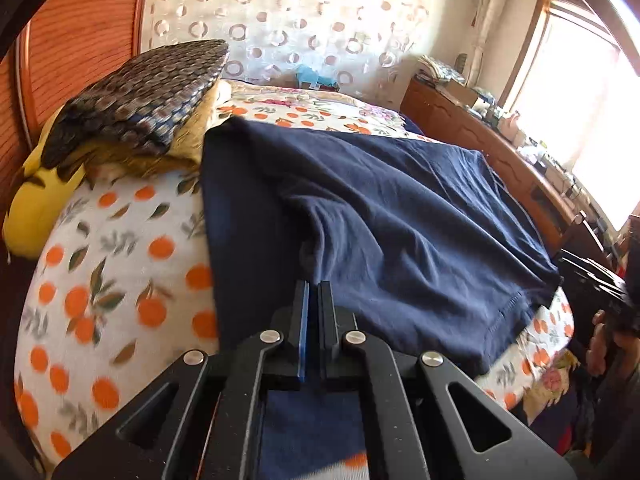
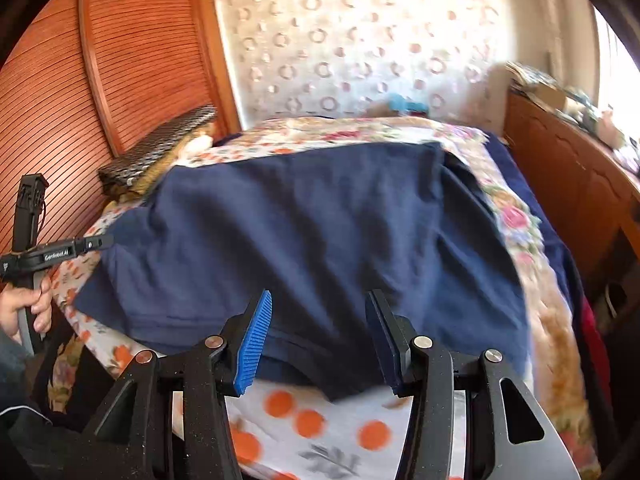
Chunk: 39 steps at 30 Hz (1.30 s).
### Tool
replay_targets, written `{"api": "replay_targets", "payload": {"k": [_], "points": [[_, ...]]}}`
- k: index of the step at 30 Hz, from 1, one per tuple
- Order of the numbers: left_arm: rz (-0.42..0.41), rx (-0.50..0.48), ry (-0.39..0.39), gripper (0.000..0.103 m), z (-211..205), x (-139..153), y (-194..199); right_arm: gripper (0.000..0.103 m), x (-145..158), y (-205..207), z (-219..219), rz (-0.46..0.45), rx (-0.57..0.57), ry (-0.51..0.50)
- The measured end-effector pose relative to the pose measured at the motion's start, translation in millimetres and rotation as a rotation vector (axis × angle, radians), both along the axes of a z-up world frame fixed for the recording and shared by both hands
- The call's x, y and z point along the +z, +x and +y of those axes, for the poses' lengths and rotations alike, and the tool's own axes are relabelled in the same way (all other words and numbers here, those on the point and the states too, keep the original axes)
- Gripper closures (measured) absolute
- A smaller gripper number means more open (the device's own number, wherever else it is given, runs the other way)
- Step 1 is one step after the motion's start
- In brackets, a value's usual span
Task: Fold small clothes
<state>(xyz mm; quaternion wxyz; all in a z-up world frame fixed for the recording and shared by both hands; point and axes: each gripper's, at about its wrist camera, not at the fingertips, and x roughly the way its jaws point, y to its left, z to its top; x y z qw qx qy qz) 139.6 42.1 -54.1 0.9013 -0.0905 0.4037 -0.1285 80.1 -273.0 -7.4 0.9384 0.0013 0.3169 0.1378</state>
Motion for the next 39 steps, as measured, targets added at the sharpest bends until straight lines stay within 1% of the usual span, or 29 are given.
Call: {"api": "replay_targets", "payload": {"k": [8,9,10,11,12,13,15,21,25,27,30,34,37,39], "points": [[-0.044,0.02,0.032,0.098,11,7,-12,0.052,-1,17,42,0.001,0.115,0.0],[-0.047,0.02,0.044,0.095,12,9,-12,0.052,-1,20,49,0.001,0.134,0.005],[-0.048,0.021,0.055,0.077,12,10,-12,0.052,-3,24,54,0.002,0.151,0.009],[-0.052,0.023,0.065,0.066,15,11,-13,0.052,-5,27,62,0.004,0.171,0.012],[-0.07,0.032,0.07,0.049,19,13,-16,0.052,-7,29,70,0.005,0.194,0.015],[-0.078,0.04,0.075,0.035,24,13,-19,0.052,-9,32,78,0.006,0.217,0.017],[-0.073,0.065,0.095,0.023,33,14,-22,0.052,-12,38,96,0.008,0.269,0.02],[-0.071,0.127,0.091,0.023,66,12,-28,0.048,-28,56,151,0.028,0.402,-0.003],[-0.06,0.164,0.076,0.023,88,11,-31,0.045,-42,69,184,0.051,0.469,-0.036],[-0.06,0.18,0.067,0.023,97,11,-34,0.045,-47,75,198,0.061,0.48,-0.053],[-0.058,0.181,0.057,0.023,103,9,-36,0.045,-50,81,202,0.068,0.488,-0.058],[-0.053,0.165,0.062,0.023,99,6,-35,0.045,-47,84,202,0.067,0.493,-0.067],[-0.055,0.164,0.062,0.023,98,7,-34,0.04,-48,76,212,0.077,0.527,-0.067],[-0.056,0.169,0.063,0.023,100,8,-33,0.036,-53,73,221,0.081,0.541,-0.093]]}}
